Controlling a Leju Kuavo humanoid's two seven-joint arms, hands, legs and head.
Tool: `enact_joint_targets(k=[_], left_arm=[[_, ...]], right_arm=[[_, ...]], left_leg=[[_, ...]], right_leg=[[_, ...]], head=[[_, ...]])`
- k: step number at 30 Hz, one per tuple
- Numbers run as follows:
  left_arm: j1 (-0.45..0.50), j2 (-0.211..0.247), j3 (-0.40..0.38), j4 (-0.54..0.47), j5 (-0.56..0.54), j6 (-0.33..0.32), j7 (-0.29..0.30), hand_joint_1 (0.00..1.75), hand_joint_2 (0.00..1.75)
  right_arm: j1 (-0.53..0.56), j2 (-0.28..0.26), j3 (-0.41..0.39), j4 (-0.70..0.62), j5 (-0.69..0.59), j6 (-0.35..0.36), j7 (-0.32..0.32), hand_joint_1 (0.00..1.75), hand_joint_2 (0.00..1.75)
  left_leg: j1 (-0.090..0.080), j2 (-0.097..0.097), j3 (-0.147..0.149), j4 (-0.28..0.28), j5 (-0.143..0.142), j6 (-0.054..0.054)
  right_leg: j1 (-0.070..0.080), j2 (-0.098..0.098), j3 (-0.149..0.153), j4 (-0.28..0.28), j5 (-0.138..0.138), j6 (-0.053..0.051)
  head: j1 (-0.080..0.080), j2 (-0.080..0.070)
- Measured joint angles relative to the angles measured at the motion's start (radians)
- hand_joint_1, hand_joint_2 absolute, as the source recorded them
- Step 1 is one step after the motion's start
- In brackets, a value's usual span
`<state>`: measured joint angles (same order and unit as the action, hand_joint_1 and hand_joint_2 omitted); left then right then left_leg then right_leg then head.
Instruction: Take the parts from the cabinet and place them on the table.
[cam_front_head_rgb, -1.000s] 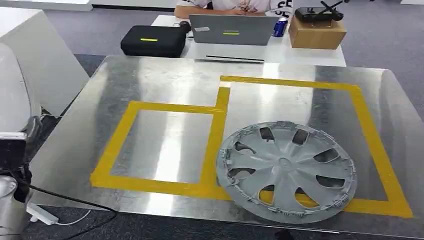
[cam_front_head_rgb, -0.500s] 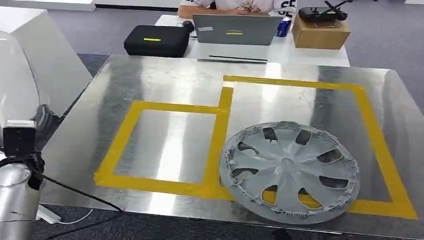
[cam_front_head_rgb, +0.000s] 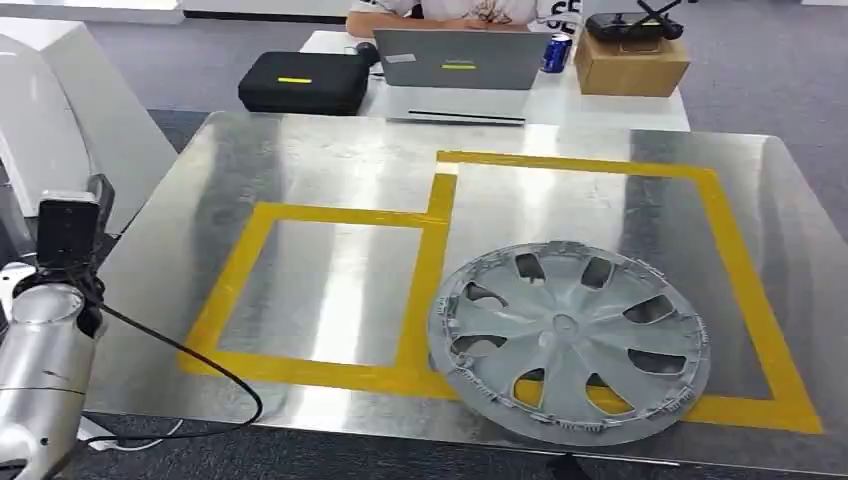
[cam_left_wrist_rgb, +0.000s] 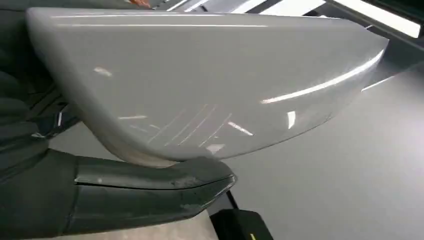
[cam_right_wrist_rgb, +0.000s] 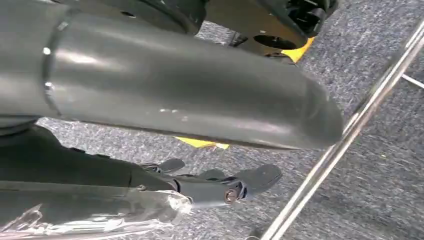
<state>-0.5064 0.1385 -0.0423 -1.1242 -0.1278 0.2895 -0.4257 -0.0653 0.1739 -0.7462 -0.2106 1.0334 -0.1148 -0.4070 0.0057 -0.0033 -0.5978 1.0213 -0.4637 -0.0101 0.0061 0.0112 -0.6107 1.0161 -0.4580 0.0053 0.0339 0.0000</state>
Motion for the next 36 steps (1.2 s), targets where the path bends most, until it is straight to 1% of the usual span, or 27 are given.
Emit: enact_joint_targets(k=[2,3,4,5,6,7,8,9,10,12,13,14,17,18,19,20,22,23,24,25,27,28,29,32,33,34,36], left_arm=[[-0.002,0.000,0.000,0.014,0.000,0.005,0.000,1.75,1.75],[-0.006,0.000,0.000,0.019,0.000,0.006,0.000,1.75,1.75],[-0.012,-0.001,-0.001,0.025,0.000,0.006,-0.002,1.75,1.75],[-0.016,-0.002,-0.001,0.030,0.000,0.007,-0.004,1.75,1.75],[-0.017,-0.002,-0.001,0.037,0.000,0.006,-0.005,1.75,1.75],[-0.017,-0.003,-0.003,0.042,0.000,0.005,-0.005,1.75,1.75],[-0.016,-0.005,-0.005,0.047,0.000,0.003,-0.005,1.75,1.75],[-0.016,-0.007,-0.006,0.051,0.000,0.000,-0.005,1.75,1.75],[-0.016,-0.010,-0.008,0.055,0.000,-0.002,-0.005,1.75,1.75],[-0.016,-0.015,-0.010,0.059,0.000,-0.002,-0.005,1.75,1.75],[-0.016,-0.016,-0.012,0.060,0.000,-0.002,-0.005,1.75,1.75],[-0.018,-0.016,-0.013,0.061,0.000,-0.002,-0.005,1.75,1.75],[-0.018,-0.020,-0.019,0.066,0.000,-0.002,-0.006,1.75,1.75],[-0.018,-0.019,-0.020,0.067,0.000,-0.002,-0.006,1.75,1.75],[-0.019,-0.019,-0.021,0.067,0.000,-0.002,-0.006,1.75,1.75],[-0.022,-0.019,-0.021,0.068,0.000,-0.002,-0.006,1.75,1.75],[-0.020,-0.020,-0.023,0.072,0.000,-0.002,-0.006,1.75,1.75],[-0.018,-0.020,-0.024,0.075,0.000,-0.002,-0.006,1.75,1.75],[-0.016,-0.020,-0.024,0.077,0.000,-0.002,-0.006,1.75,1.75],[-0.015,-0.020,-0.024,0.078,0.000,-0.003,-0.006,1.75,1.75],[-0.017,-0.022,-0.026,0.078,0.000,-0.008,-0.006,1.75,1.75],[-0.018,-0.024,-0.029,0.078,0.000,-0.010,-0.007,1.75,1.75],[-0.019,-0.027,-0.032,0.078,0.000,-0.013,-0.008,1.75,1.75],[-0.011,-0.041,-0.044,0.078,0.002,-0.034,-0.019,1.75,1.75],[-0.009,-0.047,-0.052,0.078,0.003,-0.044,-0.024,1.75,1.75],[-0.008,-0.056,-0.060,0.078,0.003,-0.053,-0.026,1.75,1.75],[-0.005,-0.067,-0.076,0.077,0.007,-0.064,-0.028,1.75,1.75]], right_arm=[[0.002,0.000,0.001,0.000,-0.001,0.000,0.000,0.00,0.00],[0.003,-0.002,0.002,0.000,-0.002,-0.001,0.000,0.00,0.00],[0.002,-0.002,0.002,0.000,-0.003,-0.002,0.000,0.00,0.00],[0.001,-0.003,0.003,0.000,-0.004,-0.003,0.000,0.00,0.00],[0.001,-0.004,0.003,0.000,-0.005,-0.003,0.000,0.00,0.00],[0.003,-0.004,0.003,0.000,-0.007,-0.003,0.000,0.00,0.00],[0.005,-0.004,0.003,0.000,-0.008,-0.004,0.000,0.00,0.00],[0.007,-0.004,0.003,0.000,-0.010,-0.004,0.000,0.00,0.00],[0.007,-0.004,0.003,0.000,-0.010,-0.005,0.000,0.00,0.00],[0.004,-0.005,0.003,0.000,-0.010,-0.006,0.000,0.00,0.00],[0.001,-0.005,0.004,0.000,-0.010,-0.006,0.000,0.00,0.00],[0.000,-0.005,0.004,0.000,-0.010,-0.007,-0.001,0.00,0.00],[0.005,-0.006,0.004,0.000,-0.010,-0.008,0.000,0.00,0.00],[0.004,-0.006,0.003,0.000,-0.011,-0.008,-0.001,0.00,0.00],[0.003,-0.006,0.003,0.000,-0.011,-0.008,-0.001,0.00,0.00],[0.001,-0.006,0.004,0.000,-0.011,-0.008,-0.001,0.00,0.00],[0.002,-0.006,0.004,0.000,-0.011,-0.008,-0.001,0.00,0.00],[0.003,-0.006,0.004,0.000,-0.011,-0.008,-0.001,0.00,0.00],[0.004,-0.006,0.004,0.000,-0.011,-0.008,-0.001,0.00,0.00],[0.004,-0.006,0.004,0.000,-0.011,-0.008,-0.001,0.00,0.00],[0.003,-0.006,0.004,0.000,-0.011,-0.007,-0.001,0.00,0.00],[0.002,-0.006,0.004,0.000,-0.011,-0.007,-0.001,0.00,0.00],[0.001,-0.006,0.004,0.000,-0.011,-0.007,-0.001,0.00,0.00],[0.001,-0.006,0.004,0.001,-0.012,-0.005,-0.001,0.00,0.00],[0.000,-0.006,0.005,0.001,-0.011,-0.004,-0.001,0.00,0.00],[0.000,-0.006,0.005,0.001,-0.011,-0.004,-0.001,0.00,0.00],[-0.002,-0.006,0.009,0.001,-0.010,-0.003,-0.001,0.00,0.00]], left_leg=[[0.000,0.000,0.001,-0.005,0.003,0.010],[0.007,0.002,0.009,-0.011,0.007,0.017],[0.007,0.002,0.010,-0.011,0.007,0.020],[0.007,0.002,0.010,-0.011,0.007,0.024],[0.006,0.002,0.009,-0.011,0.007,0.025],[0.005,0.003,0.009,-0.010,0.006,0.026],[0.005,0.003,0.010,-0.010,0.006,0.027],[0.005,0.002,0.010,-0.010,0.006,0.027],[0.005,0.001,0.011,-0.010,0.005,0.027],[0.005,0.001,0.016,-0.010,0.002,0.023],[0.003,0.001,0.015,-0.010,0.001,0.020],[-0.002,0.000,0.010,-0.006,0.000,0.014],[0.003,0.000,0.012,-0.012,0.005,-0.002],[0.005,0.001,0.010,-0.008,-0.005,-0.007],[0.005,0.001,0.004,0.013,-0.024,-0.011],[0.005,0.001,-0.021,0.069,-0.059,-0.013],[0.005,0.001,-0.094,0.224,-0.127,-0.018],[0.005,0.001,-0.119,0.273,-0.138,-0.020],[0.006,0.001,-0.123,0.277,-0.124,-0.021],[0.006,0.001,-0.111,0.246,-0.092,-0.021],[0.006,0.001,-0.041,0.101,-0.004,-0.018],[0.006,0.002,-0.009,0.032,0.016,-0.014],[0.003,0.001,0.006,0.004,0.005,-0.011],[-0.001,0.000,-0.001,0.002,0.002,0.006],[0.005,0.000,0.003,-0.006,0.007,0.015],[0.007,0.000,0.006,-0.008,0.009,0.019],[0.007,0.001,0.005,-0.008,0.008,0.030]], right_leg=[[0.000,0.000,0.002,-0.003,0.000,0.008],[-0.002,0.000,-0.011,0.005,-0.009,0.014],[-0.002,-0.002,-0.022,0.038,-0.032,0.020],[-0.005,-0.003,-0.054,0.107,-0.069,0.024],[-0.007,-0.004,-0.095,0.191,-0.104,0.027],[-0.007,-0.004,-0.131,0.264,-0.128,0.029],[-0.008,-0.004,-0.155,0.307,-0.136,0.031],[-0.008,-0.004,-0.156,0.301,-0.118,0.031],[-0.008,-0.004,-0.133,0.248,-0.080,0.030],[-0.008,-0.004,-0.039,0.060,0.010,0.022],[-0.006,-0.004,-0.012,0.009,0.003,0.018],[-0.005,-0.002,0.001,-0.005,0.002,0.015],[-0.001,-0.001,-0.002,-0.002,0.004,0.002],[-0.009,-0.001,0.005,-0.015,0.011,-0.007],[-0.008,-0.001,0.007,-0.018,0.012,-0.010],[-0.008,-0.001,0.007,-0.018,0.012,-0.013],[-0.007,-0.002,0.007,-0.018,0.011,-0.015],[-0.007,-0.002,0.007,-0.017,0.011,-0.015],[-0.007,-0.002,0.007,-0.016,0.010,-0.015],[-0.007,-0.001,0.007,-0.014,0.010,-0.015],[-0.007,-0.001,0.008,-0.009,0.006,-0.012],[-0.007,-0.001,0.007,-0.006,0.004,-0.009],[0.002,0.000,0.000,0.004,0.001,-0.004],[-0.002,-0.002,-0.004,-0.002,0.007,0.007],[-0.001,-0.002,-0.004,0.000,0.004,0.014],[-0.003,-0.003,-0.019,0.017,-0.012,0.020],[-0.008,-0.003,-0.076,0.145,-0.082,0.031]], head=[[-0.002,0.000],[-0.004,0.000],[0.003,0.000],[0.009,0.000],[0.007,0.000],[0.008,0.000],[0.008,0.000],[0.008,0.000],[0.008,0.000],[0.008,0.000],[0.008,0.000],[0.007,0.000],[0.007,0.000],[0.007,0.000],[0.003,0.000],[-0.001,0.000],[0.001,0.000],[0.000,0.000],[0.001,0.000],[0.000,0.000],[0.000,0.000],[0.000,0.000],[0.000,0.000],[0.002,0.000],[0.000,0.000],[0.002,0.000],[0.010,0.000]])
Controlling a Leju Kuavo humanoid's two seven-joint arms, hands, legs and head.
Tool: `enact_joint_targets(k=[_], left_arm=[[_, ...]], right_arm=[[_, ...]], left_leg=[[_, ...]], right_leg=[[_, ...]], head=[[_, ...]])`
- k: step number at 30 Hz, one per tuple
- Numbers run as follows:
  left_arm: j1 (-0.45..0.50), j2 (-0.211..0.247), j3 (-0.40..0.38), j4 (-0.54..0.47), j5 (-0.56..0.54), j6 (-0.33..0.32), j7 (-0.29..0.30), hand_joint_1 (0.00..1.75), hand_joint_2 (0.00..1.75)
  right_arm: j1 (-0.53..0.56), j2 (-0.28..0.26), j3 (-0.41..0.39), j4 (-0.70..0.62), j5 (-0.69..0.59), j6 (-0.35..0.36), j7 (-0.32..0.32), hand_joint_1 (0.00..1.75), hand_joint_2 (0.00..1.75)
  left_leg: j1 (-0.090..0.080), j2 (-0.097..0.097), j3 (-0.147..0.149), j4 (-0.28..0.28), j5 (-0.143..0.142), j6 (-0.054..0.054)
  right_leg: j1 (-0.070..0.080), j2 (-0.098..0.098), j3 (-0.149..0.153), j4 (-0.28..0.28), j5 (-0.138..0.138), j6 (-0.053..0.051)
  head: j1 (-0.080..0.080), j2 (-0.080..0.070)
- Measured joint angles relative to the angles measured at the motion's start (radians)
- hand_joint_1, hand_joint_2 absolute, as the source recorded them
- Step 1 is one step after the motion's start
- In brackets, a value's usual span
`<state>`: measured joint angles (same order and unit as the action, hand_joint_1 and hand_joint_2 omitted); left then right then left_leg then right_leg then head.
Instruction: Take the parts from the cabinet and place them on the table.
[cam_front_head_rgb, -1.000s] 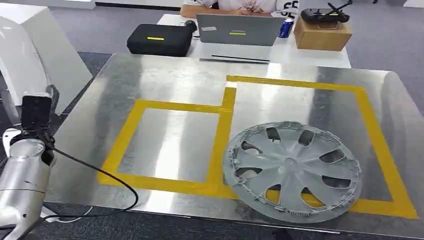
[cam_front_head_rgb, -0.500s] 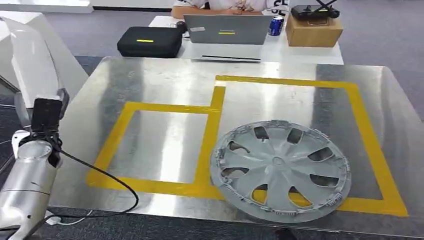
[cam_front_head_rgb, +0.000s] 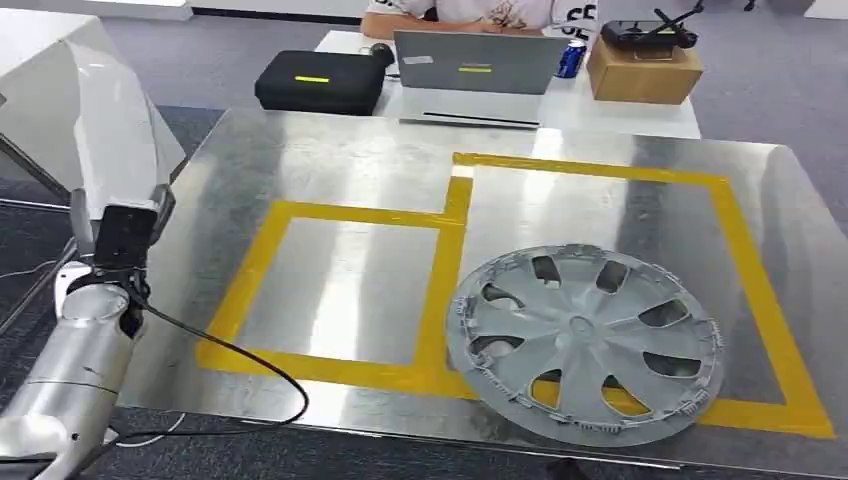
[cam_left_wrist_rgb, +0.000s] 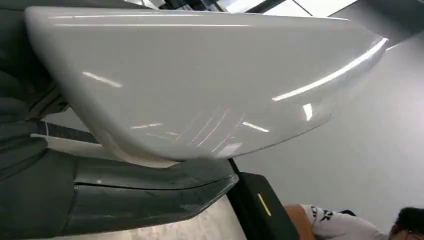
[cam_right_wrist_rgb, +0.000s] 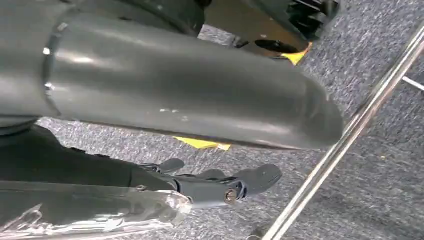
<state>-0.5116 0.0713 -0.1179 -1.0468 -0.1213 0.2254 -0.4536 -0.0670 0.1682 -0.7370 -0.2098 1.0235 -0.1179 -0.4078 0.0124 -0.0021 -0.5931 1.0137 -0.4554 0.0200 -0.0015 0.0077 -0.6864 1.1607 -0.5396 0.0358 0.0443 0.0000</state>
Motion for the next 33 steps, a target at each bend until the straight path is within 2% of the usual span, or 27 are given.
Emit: enact_joint_targets(k=[1,2,3,4,7,8,11,12,13,14,15,16,17,18,19,20,22,23,24,27,28,29,30,32,33], left_arm=[[0.005,-0.007,-0.008,0.000,0.002,-0.005,0.000,1.75,1.75],[0.012,-0.014,-0.014,-0.002,0.006,-0.010,0.000,1.75,1.75],[0.019,-0.018,-0.022,-0.002,0.008,-0.014,0.000,1.75,1.75],[0.025,-0.023,-0.031,-0.003,0.008,-0.020,0.000,1.75,1.75],[0.030,-0.039,-0.057,-0.012,0.011,-0.030,0.000,1.75,1.75],[0.030,-0.041,-0.062,-0.015,0.011,-0.032,0.000,1.75,1.75],[0.034,-0.048,-0.084,-0.015,0.011,-0.045,0.003,1.75,1.75],[0.034,-0.050,-0.091,-0.015,0.011,-0.049,0.003,1.75,1.75],[0.034,-0.051,-0.098,-0.016,0.011,-0.053,0.003,1.75,1.75],[0.033,-0.052,-0.102,-0.016,0.011,-0.055,0.003,1.75,1.75],[0.031,-0.056,-0.109,-0.016,0.011,-0.056,0.003,1.75,1.75],[0.033,-0.060,-0.115,-0.016,0.011,-0.058,0.003,1.75,1.75],[0.035,-0.062,-0.121,-0.016,0.014,-0.058,0.004,1.75,1.75],[0.036,-0.063,-0.125,-0.016,0.017,-0.058,0.005,1.75,1.75],[0.036,-0.065,-0.127,-0.016,0.017,-0.058,0.006,1.75,1.75],[0.034,-0.067,-0.129,-0.016,0.017,-0.057,0.006,1.75,1.75],[0.027,-0.071,-0.131,-0.016,0.017,-0.055,0.010,1.75,1.75],[0.022,-0.074,-0.135,-0.016,0.017,-0.055,0.011,1.75,1.75],[0.015,-0.078,-0.140,-0.016,0.016,-0.055,0.012,1.75,1.75],[0.014,-0.082,-0.149,-0.016,0.016,-0.055,0.014,1.75,1.75],[0.013,-0.083,-0.149,-0.016,0.016,-0.055,0.014,1.75,1.75],[0.009,-0.086,-0.150,-0.016,0.016,-0.053,0.014,1.75,1.75],[0.007,-0.089,-0.153,-0.016,0.016,-0.052,0.014,1.75,1.75],[0.009,-0.092,-0.156,-0.016,0.016,-0.050,0.015,1.75,1.75],[0.010,-0.093,-0.160,-0.016,0.016,-0.049,0.017,1.75,1.75]], right_arm=[[0.001,0.000,0.001,0.000,0.000,0.001,0.001,0.00,0.00],[0.001,0.000,0.002,0.000,0.000,0.001,0.002,0.00,0.00],[0.002,0.000,0.003,0.001,0.000,0.001,0.003,0.00,0.00],[0.002,0.000,0.006,0.001,0.000,0.001,0.004,0.00,0.00],[-0.003,-0.001,0.011,0.001,0.000,0.002,0.006,0.00,0.00],[-0.006,-0.001,0.012,0.001,0.000,0.002,0.007,0.00,0.00],[-0.002,-0.001,0.018,0.001,-0.001,0.004,0.008,0.00,0.00],[-0.002,-0.002,0.018,0.001,-0.002,0.004,0.008,0.00,0.00],[-0.003,-0.002,0.019,0.001,-0.002,0.006,0.008,0.00,0.00],[-0.004,-0.002,0.020,0.001,-0.002,0.007,0.008,0.00,0.00],[-0.005,-0.002,0.021,0.001,-0.002,0.007,0.009,0.00,0.00],[-0.006,-0.002,0.024,0.001,-0.002,0.007,0.010,0.00,0.00],[-0.005,-0.002,0.026,0.001,-0.002,0.007,0.010,0.00,0.00],[-0.003,-0.002,0.026,0.001,-0.002,0.007,0.012,0.00,0.00],[-0.002,-0.002,0.026,0.001,-0.003,0.007,0.013,0.00,0.00],[-0.002,-0.002,0.026,0.001,-0.003,0.007,0.013,0.00,0.00],[-0.003,-0.002,0.028,0.001,-0.003,0.007,0.013,0.00,0.00],[-0.002,-0.001,0.029,0.001,-0.003,0.007,0.014,0.00,0.00],[-0.004,-0.002,0.029,0.001,-0.004,0.007,0.014,0.00,0.00],[-0.003,-0.001,0.031,0.001,-0.005,0.007,0.014,0.00,0.00],[-0.003,-0.002,0.034,0.001,-0.006,0.007,0.014,0.00,0.00],[-0.002,-0.002,0.035,0.001,-0.007,0.006,0.013,0.00,0.00],[-0.003,-0.002,0.035,0.001,-0.008,0.006,0.013,0.00,0.00],[-0.002,-0.002,0.035,0.001,-0.011,0.006,0.013,0.00,0.00],[-0.001,-0.002,0.035,0.001,-0.012,0.006,0.013,0.00,0.00]], left_leg=[[-0.001,0.000,0.000,0.000,-0.001,0.001],[-0.001,0.000,0.000,0.000,-0.001,0.002],[-0.001,0.000,0.000,0.000,-0.001,0.002],[-0.001,0.000,0.000,0.001,-0.001,0.002],[-0.001,-0.003,0.003,0.001,-0.004,-0.003],[-0.008,-0.003,0.000,0.002,-0.006,-0.009],[-0.006,-0.002,-0.002,0.000,0.000,-0.023],[-0.006,-0.003,-0.001,-0.001,0.000,-0.029],[-0.003,-0.002,-0.005,0.008,-0.014,-0.033],[-0.003,-0.001,-0.016,0.037,-0.037,-0.036],[-0.003,-0.001,-0.046,0.103,-0.075,-0.039],[-0.003,-0.001,-0.085,0.186,-0.113,-0.041],[-0.003,-0.001,-0.121,0.260,-0.138,-0.043],[-0.003,-0.001,-0.140,0.296,-0.139,-0.044],[-0.003,-0.001,-0.137,0.285,-0.118,-0.044],[-0.003,-0.001,-0.119,0.243,-0.081,-0.042],[-0.003,-0.001,-0.044,0.081,0.012,-0.033],[-0.005,0.000,-0.021,0.036,0.013,-0.027],[-0.008,-0.001,-0.012,0.007,0.006,-0.025],[-0.011,-0.003,-0.018,0.006,0.005,-0.014],[-0.003,-0.001,-0.012,-0.003,0.011,-0.005],[-0.003,-0.001,-0.011,-0.003,0.010,-0.001],[-0.003,-0.001,-0.011,-0.003,0.010,0.003],[-0.004,-0.001,-0.012,-0.003,0.009,0.005],[-0.004,-0.001,-0.012,-0.003,0.009,0.005]], right_leg=[[-0.001,0.000,-0.038,0.080,-0.034,0.003],[-0.001,0.000,-0.068,0.144,-0.054,0.006],[-0.002,0.000,-0.078,0.160,-0.051,0.008],[-0.002,0.000,-0.065,0.133,-0.026,0.008],[-0.002,-0.001,0.064,-0.111,0.085,-0.002],[0.002,-0.001,0.086,-0.142,0.067,-0.006],[0.004,0.002,0.086,-0.146,0.070,-0.018],[0.003,0.002,0.087,-0.150,0.074,-0.025],[-0.003,0.000,0.093,-0.160,0.080,-0.034],[-0.002,0.001,0.095,-0.162,0.081,-0.035],[-0.002,0.000,0.095,-0.162,0.080,-0.040],[-0.001,0.000,0.095,-0.162,0.080,-0.041],[-0.001,0.000,0.094,-0.161,0.079,-0.042],[0.000,0.001,0.095,-0.160,0.078,-0.043],[0.000,0.002,0.095,-0.159,0.078,-0.043],[0.000,0.003,0.096,-0.157,0.077,-0.043],[0.000,0.005,0.099,-0.154,0.072,-0.039],[0.001,0.004,0.095,-0.153,0.071,-0.036],[0.007,0.004,0.090,-0.146,0.069,-0.031],[0.002,0.002,0.086,-0.152,0.074,-0.016],[0.001,0.002,0.077,-0.147,0.067,-0.010],[0.001,0.001,0.066,-0.118,0.046,-0.005],[-0.001,0.000,0.037,-0.051,0.009,0.000],[-0.003,0.000,-0.040,0.107,-0.055,0.006],[-0.003,0.000,-0.068,0.159,-0.068,0.009]], head=[[-0.002,0.000],[0.000,0.000],[-0.001,0.000],[0.000,0.000],[0.000,0.000],[-0.001,0.000],[-0.002,0.000],[-0.002,0.000],[-0.002,0.000],[-0.007,0.000],[-0.008,0.000],[-0.007,0.000],[-0.008,0.000],[-0.008,0.000],[-0.007,0.000],[-0.008,0.000],[-0.008,0.000],[-0.007,0.000],[-0.006,0.000],[-0.006,0.000],[-0.008,0.000],[-0.003,0.000],[0.002,0.000],[0.001,0.000],[0.002,0.000]])
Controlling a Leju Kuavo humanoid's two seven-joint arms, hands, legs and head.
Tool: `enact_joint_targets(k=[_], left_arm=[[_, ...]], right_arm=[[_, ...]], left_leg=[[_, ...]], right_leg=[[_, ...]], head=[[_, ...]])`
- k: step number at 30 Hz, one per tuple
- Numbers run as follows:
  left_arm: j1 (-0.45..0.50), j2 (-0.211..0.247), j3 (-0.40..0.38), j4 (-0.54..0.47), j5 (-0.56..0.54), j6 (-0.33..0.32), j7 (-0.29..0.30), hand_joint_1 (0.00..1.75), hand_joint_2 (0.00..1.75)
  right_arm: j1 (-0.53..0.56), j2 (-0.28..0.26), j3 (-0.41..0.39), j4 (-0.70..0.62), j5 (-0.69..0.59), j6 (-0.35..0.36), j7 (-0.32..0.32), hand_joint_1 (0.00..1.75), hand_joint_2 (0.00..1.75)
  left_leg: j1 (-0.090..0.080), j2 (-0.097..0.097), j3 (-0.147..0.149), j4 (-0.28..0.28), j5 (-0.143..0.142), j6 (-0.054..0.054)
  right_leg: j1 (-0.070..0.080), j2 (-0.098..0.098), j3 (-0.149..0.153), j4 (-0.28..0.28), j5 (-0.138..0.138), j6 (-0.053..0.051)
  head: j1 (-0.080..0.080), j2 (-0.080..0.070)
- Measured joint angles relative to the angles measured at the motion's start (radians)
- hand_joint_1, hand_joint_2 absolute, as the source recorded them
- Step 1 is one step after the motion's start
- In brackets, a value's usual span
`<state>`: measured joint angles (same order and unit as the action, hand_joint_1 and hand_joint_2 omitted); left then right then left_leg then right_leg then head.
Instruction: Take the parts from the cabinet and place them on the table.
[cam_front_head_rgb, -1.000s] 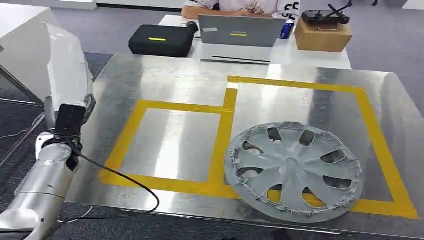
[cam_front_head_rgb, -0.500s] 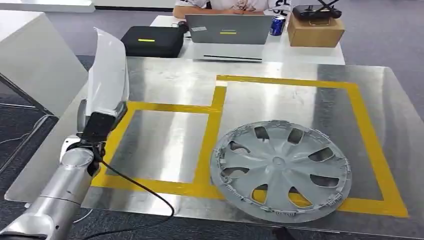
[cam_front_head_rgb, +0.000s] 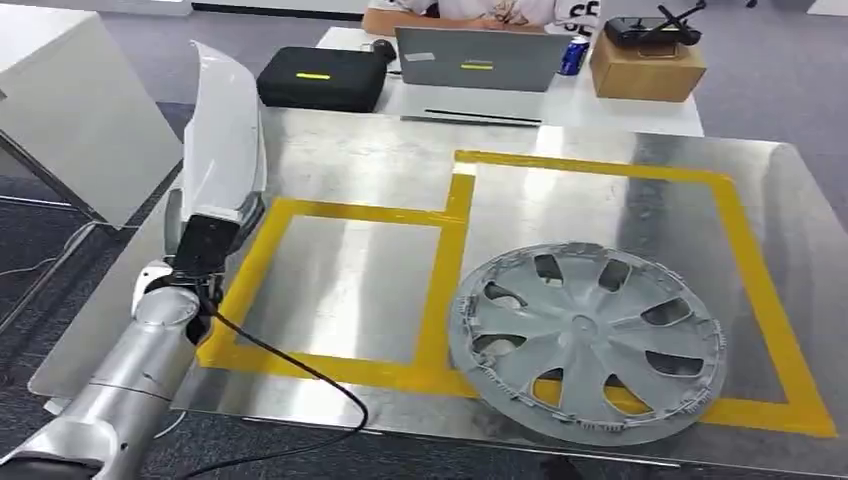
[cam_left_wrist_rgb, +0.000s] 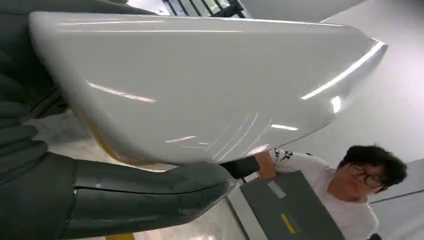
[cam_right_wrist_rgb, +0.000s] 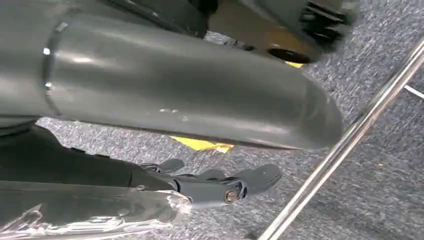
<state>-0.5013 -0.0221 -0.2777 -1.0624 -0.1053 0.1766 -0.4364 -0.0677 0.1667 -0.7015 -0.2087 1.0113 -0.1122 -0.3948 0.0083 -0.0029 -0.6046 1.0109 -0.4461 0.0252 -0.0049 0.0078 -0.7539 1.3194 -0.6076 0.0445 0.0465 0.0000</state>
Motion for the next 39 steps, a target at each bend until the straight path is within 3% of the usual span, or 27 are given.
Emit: enact_joint_targets(k=[1,2,4,5,6,9,11,14,15,16,18,19,20,22,24,26,27,30,31,32,33,35,36,37,39], left_arm=[[0.002,-0.001,-0.003,0.000,0.000,0.001,0.002,1.75,1.75],[0.004,-0.003,-0.006,0.000,-0.001,0.001,0.003,1.75,1.75],[0.005,-0.005,-0.012,0.000,0.001,0.003,0.003,1.75,1.75],[0.005,-0.005,-0.014,0.000,0.002,0.004,0.003,1.75,1.75],[0.004,-0.005,-0.015,0.002,0.005,0.005,0.003,1.75,1.75],[0.012,-0.007,-0.019,0.008,0.012,0.006,0.002,1.75,1.75],[0.015,-0.007,-0.019,0.011,0.013,0.006,-0.001,1.75,1.75],[0.019,-0.007,-0.020,0.016,0.016,0.005,-0.006,1.75,1.75],[0.023,-0.007,-0.021,0.018,0.021,0.004,-0.006,1.75,1.75],[0.028,-0.007,-0.021,0.020,0.024,0.004,-0.006,1.75,1.75],[0.030,-0.008,-0.021,0.023,0.032,0.004,-0.006,1.75,1.75],[0.029,-0.008,-0.021,0.024,0.032,0.004,-0.006,1.75,1.75],[0.028,-0.008,-0.021,0.024,0.033,0.004,-0.006,1.75,1.75],[0.027,-0.012,-0.021,0.024,0.033,0.004,-0.006,1.75,1.75],[0.031,-0.013,-0.021,0.026,0.033,0.004,-0.005,1.75,1.75],[0.029,-0.015,-0.021,0.026,0.033,0.004,-0.005,1.75,1.75],[0.027,-0.017,-0.021,0.026,0.033,0.004,-0.006,1.75,1.75],[0.028,-0.019,-0.021,0.027,0.033,0.004,-0.005,1.75,1.75],[0.029,-0.019,-0.021,0.029,0.033,0.004,-0.005,1.75,1.75],[0.029,-0.019,-0.021,0.031,0.033,0.004,-0.005,1.75,1.75],[0.029,-0.019,-0.021,0.032,0.033,0.004,-0.003,1.75,1.75],[0.029,-0.019,-0.021,0.032,0.033,0.004,-0.003,1.75,1.75],[0.029,-0.019,-0.021,0.033,0.034,0.004,-0.003,1.75,1.75],[0.028,-0.018,-0.021,0.033,0.035,0.001,-0.003,1.75,1.75],[0.030,-0.018,-0.021,0.035,0.044,-0.007,0.003,1.75,1.75]], right_arm=[[0.002,0.000,0.000,0.000,-0.001,0.000,0.000,0.00,0.00],[0.002,0.000,0.000,0.000,-0.003,0.000,0.000,0.00,0.00],[0.000,0.000,0.001,0.000,-0.007,-0.004,0.000,0.00,0.00],[-0.001,0.000,0.001,0.000,-0.008,-0.006,0.000,0.00,0.00],[-0.002,0.000,0.001,0.000,-0.009,-0.006,0.000,0.00,0.00],[0.005,0.000,0.003,0.000,-0.013,-0.008,0.000,0.00,0.00],[0.004,-0.001,0.003,0.000,-0.014,-0.009,0.000,0.00,0.00],[0.001,-0.001,0.008,0.000,-0.018,-0.009,0.000,0.00,0.00],[0.002,-0.001,0.008,0.000,-0.019,-0.009,0.000,0.00,0.00],[0.003,-0.001,0.008,0.000,-0.022,-0.010,0.000,0.00,0.00],[0.003,-0.001,0.008,0.000,-0.024,-0.011,0.000,0.00,0.00],[0.003,-0.001,0.008,0.000,-0.025,-0.011,0.000,0.00,0.00],[0.004,0.000,0.008,0.000,-0.025,-0.011,0.000,0.00,0.00],[0.002,-0.001,0.008,0.000,-0.025,-0.012,0.000,0.00,0.00],[0.003,0.000,0.008,0.000,-0.026,-0.012,0.000,0.00,0.00],[0.003,-0.001,0.008,0.000,-0.026,-0.013,0.000,0.00,0.00],[0.002,-0.001,0.008,0.000,-0.026,-0.013,0.000,0.00,0.00],[0.004,-0.001,0.008,0.000,-0.026,-0.013,0.000,0.00,0.00],[0.006,-0.001,0.008,0.000,-0.026,-0.013,0.000,0.00,0.00],[0.006,-0.001,0.009,0.001,-0.026,-0.013,0.000,0.00,0.00],[0.006,-0.001,0.009,0.001,-0.026,-0.013,0.000,0.00,0.00],[0.003,-0.001,0.009,0.001,-0.026,-0.014,0.000,0.00,0.00],[0.001,-0.001,0.009,0.001,-0.027,-0.014,0.000,0.00,0.00],[0.000,-0.001,0.009,0.001,-0.027,-0.013,0.000,0.00,0.00],[0.005,-0.001,0.011,0.001,-0.031,-0.013,0.000,0.00,0.00]], left_leg=[[0.000,0.000,0.000,0.000,0.000,0.000],[0.000,-0.001,0.001,0.000,0.000,0.000],[0.000,-0.002,0.004,0.001,-0.002,-0.003],[0.000,-0.002,0.005,0.001,-0.004,-0.007],[-0.008,-0.002,0.000,0.006,-0.006,-0.013],[-0.005,-0.002,0.002,0.001,-0.001,-0.027],[-0.002,-0.001,-0.004,0.018,-0.024,-0.038],[-0.002,-0.001,-0.099,0.229,-0.134,-0.045],[-0.002,-0.001,-0.129,0.291,-0.152,-0.046],[-0.001,-0.001,-0.138,0.304,-0.144,-0.045],[-0.001,0.000,-0.100,0.218,-0.070,-0.042],[-0.002,0.000,-0.054,0.124,-0.018,-0.038],[-0.002,0.000,-0.017,0.046,0.012,-0.032],[-0.006,0.000,0.000,0.008,-0.007,-0.028],[-0.009,-0.002,-0.004,0.010,-0.007,-0.022],[-0.001,-0.001,0.004,-0.001,-0.001,-0.010],[0.000,-0.001,0.005,-0.001,-0.002,-0.004],[0.000,0.000,0.004,-0.001,-0.003,0.000],[0.000,0.000,0.005,-0.001,-0.003,0.000],[0.000,-0.001,0.005,0.000,-0.003,-0.001],[0.000,-0.002,0.007,0.000,-0.003,-0.001],[0.000,-0.002,0.012,0.000,-0.006,-0.006],[-0.007,-0.003,0.010,0.002,-0.009,-0.012],[-0.008,-0.003,0.006,0.005,-0.008,-0.017],[-0.005,-0.003,0.006,0.000,-0.003,-0.025]], right_leg=[[0.000,0.000,-0.003,0.000,0.012,0.000],[-0.001,0.000,0.018,-0.046,0.046,0.000],[-0.002,-0.001,0.108,-0.224,0.133,-0.006],[-0.002,-0.001,0.142,-0.295,0.143,-0.009],[0.002,0.001,0.162,-0.313,0.134,-0.013],[0.005,0.002,0.158,-0.307,0.135,-0.027],[-0.001,0.001,0.163,-0.318,0.144,-0.041],[0.000,0.000,0.163,-0.317,0.141,-0.050],[0.001,0.000,0.163,-0.316,0.141,-0.050],[0.001,0.001,0.164,-0.316,0.141,-0.051],[0.001,0.003,0.166,-0.314,0.139,-0.050],[0.001,0.004,0.169,-0.313,0.137,-0.049],[0.002,0.004,0.171,-0.313,0.134,-0.046],[0.009,0.003,0.163,-0.307,0.132,-0.038],[0.005,0.001,0.164,-0.311,0.134,-0.029],[0.005,0.002,0.156,-0.298,0.119,-0.018],[0.004,0.000,0.135,-0.254,0.090,-0.013],[0.000,0.000,0.017,-0.017,-0.006,-0.002],[-0.001,0.000,-0.002,0.013,-0.005,0.000],[-0.002,0.000,0.005,-0.005,0.019,0.000],[-0.004,0.000,0.033,-0.070,0.062,-0.001],[-0.006,-0.002,0.124,-0.253,0.147,-0.005],[-0.002,-0.001,0.150,-0.299,0.137,-0.008],[-0.003,0.001,0.159,-0.309,0.137,-0.014],[0.001,0.002,0.156,-0.305,0.138,-0.022]], head=[[-0.001,0.000],[0.000,0.000],[0.000,0.000],[0.000,0.000],[-0.001,0.000],[-0.002,0.000],[-0.003,0.000],[-0.005,0.000],[-0.006,0.000],[-0.005,0.000],[-0.005,0.000],[-0.006,0.000],[-0.006,0.000],[-0.004,0.000],[-0.005,0.000],[-0.005,0.000],[0.003,0.000],[0.007,0.000],[0.006,0.000],[0.006,0.000],[0.007,0.000],[0.007,0.000],[0.006,0.000],[0.003,0.000],[0.003,0.000]])
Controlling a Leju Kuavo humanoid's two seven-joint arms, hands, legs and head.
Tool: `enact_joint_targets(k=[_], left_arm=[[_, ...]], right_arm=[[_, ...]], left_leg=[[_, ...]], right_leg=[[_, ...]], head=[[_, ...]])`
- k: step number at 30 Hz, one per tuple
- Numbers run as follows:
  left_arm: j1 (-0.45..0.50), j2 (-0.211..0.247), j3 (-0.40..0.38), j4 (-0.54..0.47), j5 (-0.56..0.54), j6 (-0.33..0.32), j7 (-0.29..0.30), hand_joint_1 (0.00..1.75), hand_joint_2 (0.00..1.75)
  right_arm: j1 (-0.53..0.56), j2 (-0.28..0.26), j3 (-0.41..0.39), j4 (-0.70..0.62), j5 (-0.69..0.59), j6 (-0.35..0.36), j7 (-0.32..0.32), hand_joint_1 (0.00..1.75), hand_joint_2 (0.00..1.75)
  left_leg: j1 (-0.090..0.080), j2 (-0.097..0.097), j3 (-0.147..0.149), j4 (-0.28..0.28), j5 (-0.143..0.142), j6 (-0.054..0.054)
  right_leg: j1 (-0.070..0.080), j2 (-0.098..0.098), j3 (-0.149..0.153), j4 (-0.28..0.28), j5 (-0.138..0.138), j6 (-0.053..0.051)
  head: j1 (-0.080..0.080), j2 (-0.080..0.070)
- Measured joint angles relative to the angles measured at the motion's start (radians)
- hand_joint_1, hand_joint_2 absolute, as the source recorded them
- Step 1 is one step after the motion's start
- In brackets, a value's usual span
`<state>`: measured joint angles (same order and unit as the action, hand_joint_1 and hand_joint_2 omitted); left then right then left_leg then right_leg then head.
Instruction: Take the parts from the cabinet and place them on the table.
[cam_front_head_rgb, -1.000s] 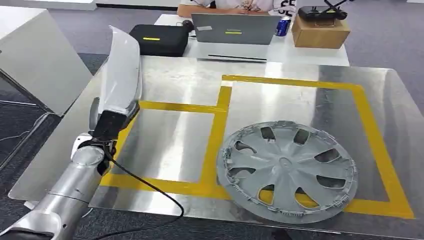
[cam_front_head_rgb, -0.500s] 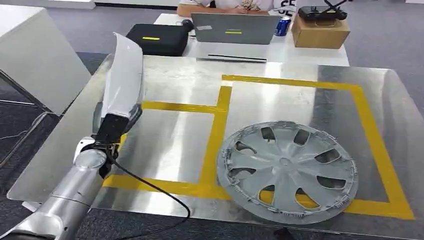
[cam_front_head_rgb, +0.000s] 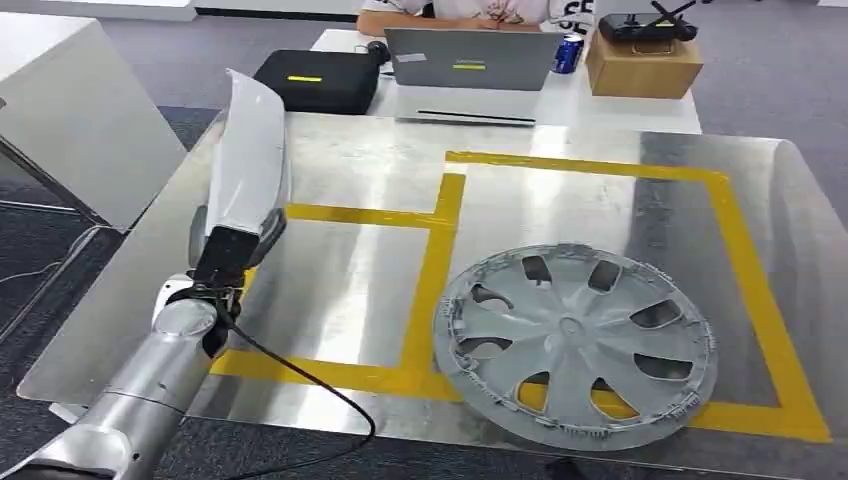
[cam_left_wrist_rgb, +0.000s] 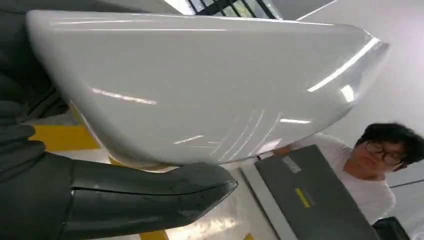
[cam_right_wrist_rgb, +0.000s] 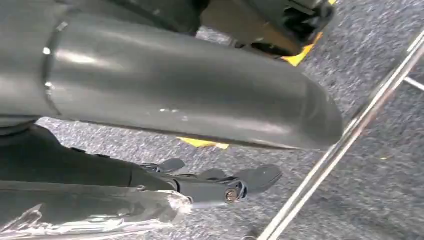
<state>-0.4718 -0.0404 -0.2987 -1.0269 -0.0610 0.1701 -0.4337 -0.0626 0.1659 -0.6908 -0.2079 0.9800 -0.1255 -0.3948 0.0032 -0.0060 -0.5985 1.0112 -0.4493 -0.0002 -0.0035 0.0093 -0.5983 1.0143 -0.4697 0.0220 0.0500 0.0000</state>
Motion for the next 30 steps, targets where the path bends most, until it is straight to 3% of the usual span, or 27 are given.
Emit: enact_joint_targets(k=[2,3,5,6,7,8,9,11,13,16,18,19,21,22,23,24,26,27,28,30], left_arm=[[0.000,0.001,0.000,0.001,0.006,-0.009,0.002,1.75,1.75],[-0.001,0.002,0.000,0.003,0.008,-0.013,0.003,1.75,1.75],[0.002,0.003,0.000,0.007,0.011,-0.020,0.003,1.75,1.75],[0.007,0.003,0.000,0.011,0.014,-0.023,0.003,1.75,1.75],[0.012,0.003,0.000,0.015,0.018,-0.027,0.003,1.75,1.75],[0.017,0.003,0.000,0.018,0.019,-0.028,0.003,1.75,1.75],[0.018,0.003,0.000,0.020,0.019,-0.030,0.003,1.75,1.75],[0.018,0.003,-0.001,0.023,0.021,-0.033,0.003,1.73,1.75],[0.018,0.002,-0.003,0.025,0.022,-0.035,0.005,1.75,1.75],[0.026,0.001,-0.016,0.032,0.021,-0.037,0.016,1.62,1.75],[0.026,-0.002,-0.022,0.034,0.020,-0.037,0.024,1.62,1.75],[0.026,-0.003,-0.026,0.035,0.020,-0.037,0.025,1.62,1.75],[0.032,-0.005,-0.034,0.041,0.020,-0.037,0.030,1.62,1.75],[0.037,-0.005,-0.036,0.046,0.020,-0.038,0.030,1.62,1.75],[0.041,-0.005,-0.040,0.051,0.020,-0.039,0.030,1.75,1.75],[0.044,-0.005,-0.042,0.054,0.020,-0.039,0.030,1.75,1.75],[0.044,-0.007,-0.043,0.059,0.019,-0.040,0.030,1.75,1.75],[0.044,-0.007,-0.043,0.060,0.020,-0.040,0.030,1.75,1.75],[0.043,-0.006,-0.043,0.061,0.021,-0.042,0.030,1.75,1.75],[0.047,-0.006,-0.044,0.067,0.023,-0.044,0.036,1.75,1.75]], right_arm=[[0.000,0.000,0.003,0.000,-0.004,0.000,0.000,0.00,0.00],[-0.001,0.000,0.005,0.000,-0.005,0.000,-0.002,0.00,0.00],[-0.002,0.000,0.008,0.000,-0.011,0.000,-0.002,0.00,0.00],[-0.001,0.000,0.009,0.000,-0.012,0.000,-0.002,0.00,0.00],[0.000,0.000,0.011,0.000,-0.013,0.000,-0.002,0.00,0.00],[0.000,0.000,0.012,0.000,-0.013,-0.001,-0.002,0.00,0.00],[0.000,0.000,0.013,0.000,-0.013,0.000,-0.002,0.00,0.00],[0.000,0.000,0.015,0.000,-0.016,0.000,-0.002,0.00,0.00],[-0.001,0.000,0.017,0.000,-0.019,-0.001,-0.002,0.00,0.00],[0.000,0.000,0.021,0.000,-0.030,-0.002,0.005,0.00,0.00],[0.000,0.000,0.022,0.000,-0.037,-0.003,0.007,0.00,0.00],[0.000,0.000,0.023,0.000,-0.037,-0.004,0.008,0.00,0.00],[0.002,0.000,0.023,0.000,-0.040,-0.004,0.009,0.00,0.00],[0.004,0.000,0.023,0.000,-0.042,-0.004,0.009,0.00,0.00],[0.008,0.000,0.024,0.000,-0.043,-0.004,0.008,0.00,0.00],[0.009,0.000,0.024,0.000,-0.044,-0.004,0.007,0.00,0.00],[0.008,0.000,0.024,0.000,-0.046,-0.004,0.005,0.00,0.00],[0.007,0.000,0.025,0.000,-0.047,-0.004,0.005,0.00,0.00],[0.005,0.000,0.026,0.000,-0.048,-0.004,0.005,0.00,0.00],[0.007,0.000,0.029,0.000,-0.055,-0.005,0.006,0.00,0.00]], left_leg=[[0.004,0.000,-0.001,0.005,-0.012,-0.012],[0.003,0.001,-0.012,0.034,-0.037,-0.016],[0.004,0.002,-0.078,0.181,-0.115,-0.022],[0.004,0.002,-0.113,0.256,-0.144,-0.024],[0.004,0.002,-0.135,0.300,-0.151,-0.025],[0.004,0.002,-0.132,0.294,-0.134,-0.024],[0.004,0.002,-0.112,0.251,-0.097,-0.022],[0.003,0.002,-0.028,0.080,-0.005,-0.011],[-0.002,0.003,0.009,0.002,-0.007,-0.002],[-0.005,0.001,0.003,0.001,-0.008,0.007],[0.004,0.002,0.009,-0.009,-0.001,0.019],[0.005,0.003,0.010,-0.009,-0.002,0.024],[0.004,0.003,0.009,-0.008,-0.003,0.026],[0.004,0.003,0.009,-0.008,-0.003,0.026],[0.004,0.003,0.010,-0.008,-0.003,0.026],[0.004,0.003,0.011,-0.008,-0.004,0.025],[0.004,0.001,0.015,-0.007,-0.007,0.021],[0.004,0.000,0.016,-0.007,-0.010,0.016],[-0.004,0.000,0.010,-0.002,-0.012,0.010],[-0.003,0.001,0.009,-0.003,-0.008,0.003]], right_leg=[[-0.006,-0.002,0.006,-0.013,0.009,-0.017],[-0.005,-0.002,0.007,-0.016,0.010,-0.021],[-0.005,-0.002,0.007,-0.015,0.009,-0.025],[-0.004,-0.002,0.007,-0.015,0.009,-0.026],[-0.003,-0.002,0.006,-0.015,0.009,-0.026],[-0.003,-0.001,0.007,-0.014,0.008,-0.027],[-0.003,0.000,0.007,-0.012,0.008,-0.027],[-0.001,0.002,0.009,-0.008,0.006,-0.025],[0.006,0.001,0.001,-0.002,0.003,-0.018],[0.002,-0.002,-0.001,-0.008,0.007,-0.003],[0.002,-0.003,-0.017,0.017,-0.016,0.007],[0.000,-0.003,-0.041,0.072,-0.049,0.012],[-0.003,-0.003,-0.124,0.247,-0.124,0.019],[-0.004,-0.003,-0.152,0.301,-0.138,0.022],[-0.005,-0.003,-0.157,0.306,-0.127,0.023],[-0.007,-0.003,-0.140,0.269,-0.096,0.023],[-0.010,-0.004,-0.051,0.089,-0.006,0.022],[-0.010,-0.006,-0.013,0.011,0.006,0.019],[-0.007,-0.005,0.007,-0.008,-0.003,0.015],[-0.006,-0.002,0.001,-0.001,-0.002,0.006]], head=[[0.001,0.000],[-0.006,0.000],[-0.008,0.000],[-0.008,0.000],[-0.008,0.000],[-0.007,0.000],[-0.008,0.000],[-0.009,0.000],[-0.008,0.000],[-0.007,0.000],[-0.004,0.000],[0.002,0.000],[0.001,0.000],[0.002,0.000],[0.001,0.000],[0.002,0.000],[0.002,0.000],[0.002,0.000],[0.002,0.000],[-0.002,0.000]])
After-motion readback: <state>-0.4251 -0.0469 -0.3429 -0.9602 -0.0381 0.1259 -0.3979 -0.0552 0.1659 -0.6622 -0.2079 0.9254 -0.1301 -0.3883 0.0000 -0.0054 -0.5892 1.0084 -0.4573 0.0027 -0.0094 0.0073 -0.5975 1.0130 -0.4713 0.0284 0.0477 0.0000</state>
